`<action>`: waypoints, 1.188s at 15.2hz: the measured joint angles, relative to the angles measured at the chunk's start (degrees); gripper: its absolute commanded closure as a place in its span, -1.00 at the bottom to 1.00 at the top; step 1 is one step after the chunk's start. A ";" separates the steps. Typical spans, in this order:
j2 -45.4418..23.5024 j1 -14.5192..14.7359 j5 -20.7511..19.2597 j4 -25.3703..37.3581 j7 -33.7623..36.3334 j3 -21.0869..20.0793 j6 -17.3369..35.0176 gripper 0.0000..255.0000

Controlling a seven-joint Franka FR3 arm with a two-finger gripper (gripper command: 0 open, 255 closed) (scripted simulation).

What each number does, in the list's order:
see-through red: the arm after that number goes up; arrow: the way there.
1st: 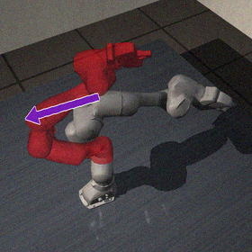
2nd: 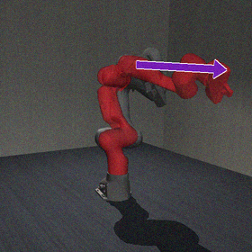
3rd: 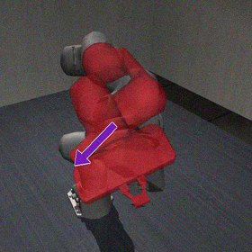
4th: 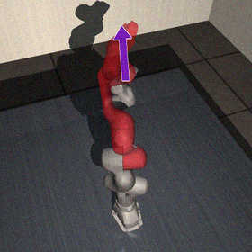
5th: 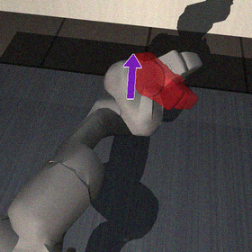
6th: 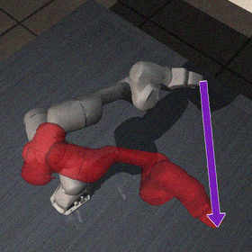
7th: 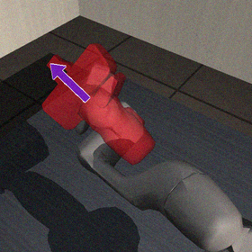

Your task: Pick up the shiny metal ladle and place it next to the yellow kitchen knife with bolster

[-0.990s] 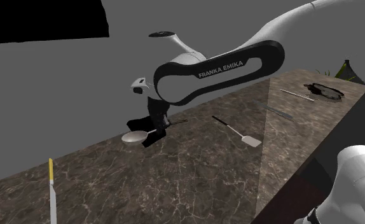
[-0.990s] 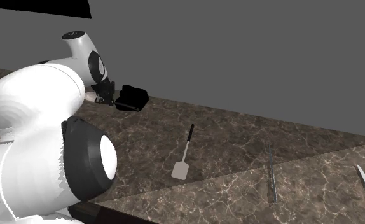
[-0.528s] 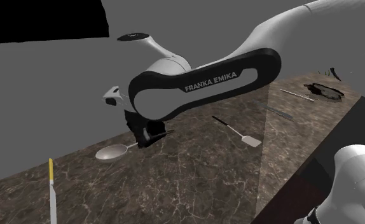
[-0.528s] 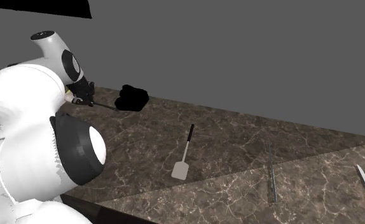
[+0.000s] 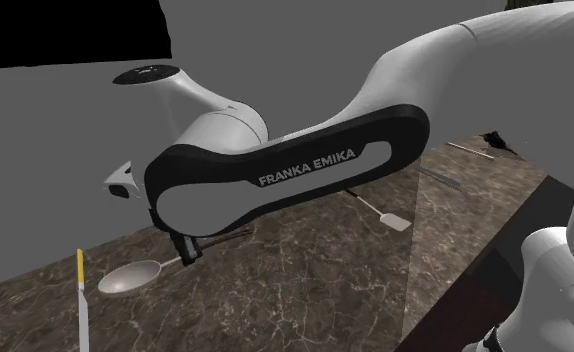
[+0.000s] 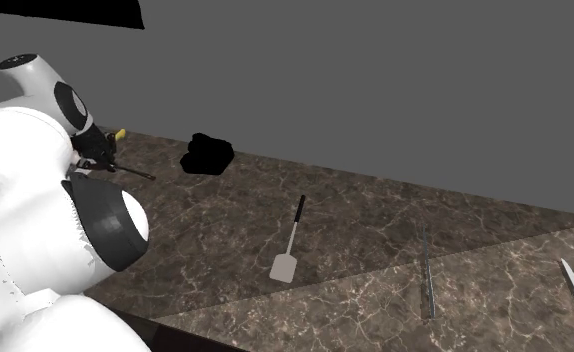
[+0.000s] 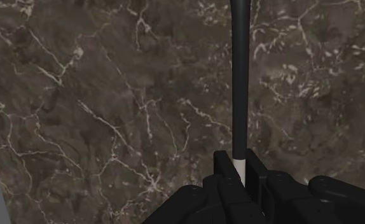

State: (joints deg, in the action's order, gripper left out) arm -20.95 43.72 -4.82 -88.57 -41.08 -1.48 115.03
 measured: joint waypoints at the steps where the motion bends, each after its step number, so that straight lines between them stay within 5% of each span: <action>1: -0.51 0.13 -0.05 0.26 0.21 -0.04 0.23 1.00; 18: -4.48 0.28 -0.68 -6.79 1.39 0.14 11.19 1.00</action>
State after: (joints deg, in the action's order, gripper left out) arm -25.43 44.00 -5.50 -95.36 -39.69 -1.34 126.22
